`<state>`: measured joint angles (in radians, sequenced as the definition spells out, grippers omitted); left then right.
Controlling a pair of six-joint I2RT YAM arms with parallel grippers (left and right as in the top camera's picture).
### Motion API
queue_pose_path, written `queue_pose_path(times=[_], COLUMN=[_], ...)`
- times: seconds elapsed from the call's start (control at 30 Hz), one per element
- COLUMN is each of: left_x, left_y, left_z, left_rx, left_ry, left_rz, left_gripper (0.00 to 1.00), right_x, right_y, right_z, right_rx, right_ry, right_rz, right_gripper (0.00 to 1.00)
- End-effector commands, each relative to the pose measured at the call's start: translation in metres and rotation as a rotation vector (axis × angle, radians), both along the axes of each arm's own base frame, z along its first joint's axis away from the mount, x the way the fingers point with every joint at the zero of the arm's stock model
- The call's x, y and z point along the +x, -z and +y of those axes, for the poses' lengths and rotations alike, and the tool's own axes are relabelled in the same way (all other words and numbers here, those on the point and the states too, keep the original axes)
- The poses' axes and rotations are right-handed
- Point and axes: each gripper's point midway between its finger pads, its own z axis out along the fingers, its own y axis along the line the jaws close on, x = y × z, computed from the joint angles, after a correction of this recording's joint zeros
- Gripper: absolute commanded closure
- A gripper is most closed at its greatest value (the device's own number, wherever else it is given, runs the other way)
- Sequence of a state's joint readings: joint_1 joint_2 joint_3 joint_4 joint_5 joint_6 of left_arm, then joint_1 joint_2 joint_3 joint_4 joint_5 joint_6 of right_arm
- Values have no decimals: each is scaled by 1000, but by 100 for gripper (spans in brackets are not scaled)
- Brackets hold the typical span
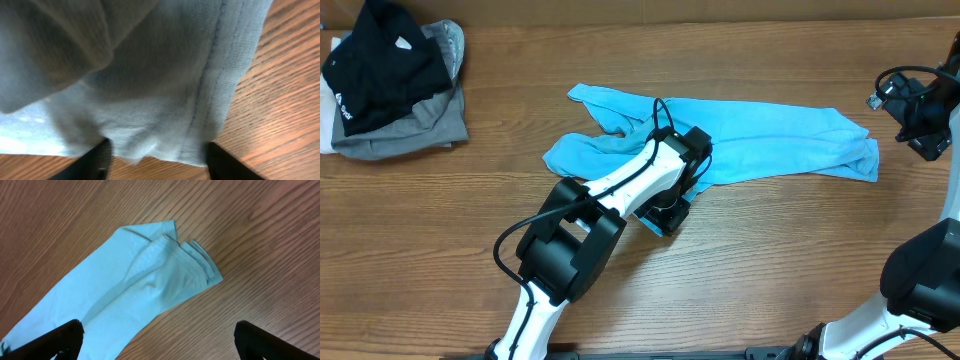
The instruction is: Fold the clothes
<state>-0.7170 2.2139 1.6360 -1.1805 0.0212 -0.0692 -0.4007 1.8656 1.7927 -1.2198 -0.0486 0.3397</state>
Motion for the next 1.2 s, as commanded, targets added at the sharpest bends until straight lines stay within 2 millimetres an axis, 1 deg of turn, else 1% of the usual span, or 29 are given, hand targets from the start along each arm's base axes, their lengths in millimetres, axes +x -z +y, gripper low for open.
queue_pose_path(times=[0.0,0.03,0.07,0.1,0.17,0.23,0.33,0.4,0.5,0.63,0.67,0.73,0.77,0.83,0.87,0.9,0.93,0.97,1.0,1.1,1.17], left_x=[-9,-10,-11,-12,-12,-10,-1,7,26,39,41,41,41,40,40,40,39,38,35,34,34], left_y=[25,26,27,27,25,18,-4,-23,-64,-112,-126,-143,-152,-166,-178,-182,-190,-192,-198,-209,-216], left_z=[1,2,3,4,6,12,21,25,35,52,61,75,86,101,114,122,141,150,173,201,212], left_rx=[12,17,22,25,35,59,80,67,12,-59,-73,-76,-67,-69,-69,-61,-24,-4,54,86,72], left_ry=[6,6,5,5,3,-10,-59,-96,-155,-227,-254,-292,-327,-367,-397,-417,-478,-502,-579,-682,-723], left_rz=[72,78,83,87,90,91,78,62,-8,-105,-132,-159,-178,-203,-227,-239,-264,-271,-291,-328,-350], left_gripper=[59,70,88,96,96,96,96,96,96,96,96,96,96,96,96,96,96,96,96,96,96], right_x=[-2,-2,-2,-2,-2,-2,-2,-4,-7,-10,-14,-21,-23,-28,-33,-36,-42,-44,-48,-50,-50], right_y=[1,1,1,1,1,1,2,2,5,9,12,17,20,30,38,44,53,57,65,74,77], right_z=[-1,-1,-1,-1,-1,-1,-1,0,1,2,4,7,8,10,12,14,16,17,19,20,20], right_rx=[8,8,8,8,8,8,9,12,18,29,42,59,63,76,87,92,103,106,112,116,116], right_ry=[5,5,5,5,5,6,6,6,6,11,28,39,39,46,54,54,55,55,56,59,60], right_rz=[5,5,5,5,5,5,7,13,27,51,71,100,111,137,158,172,198,208,222,229,226], right_gripper=[0,0,0,0,0,0,0,0,0,0,0,0,0,0,0,0,0,0,0,0,0])
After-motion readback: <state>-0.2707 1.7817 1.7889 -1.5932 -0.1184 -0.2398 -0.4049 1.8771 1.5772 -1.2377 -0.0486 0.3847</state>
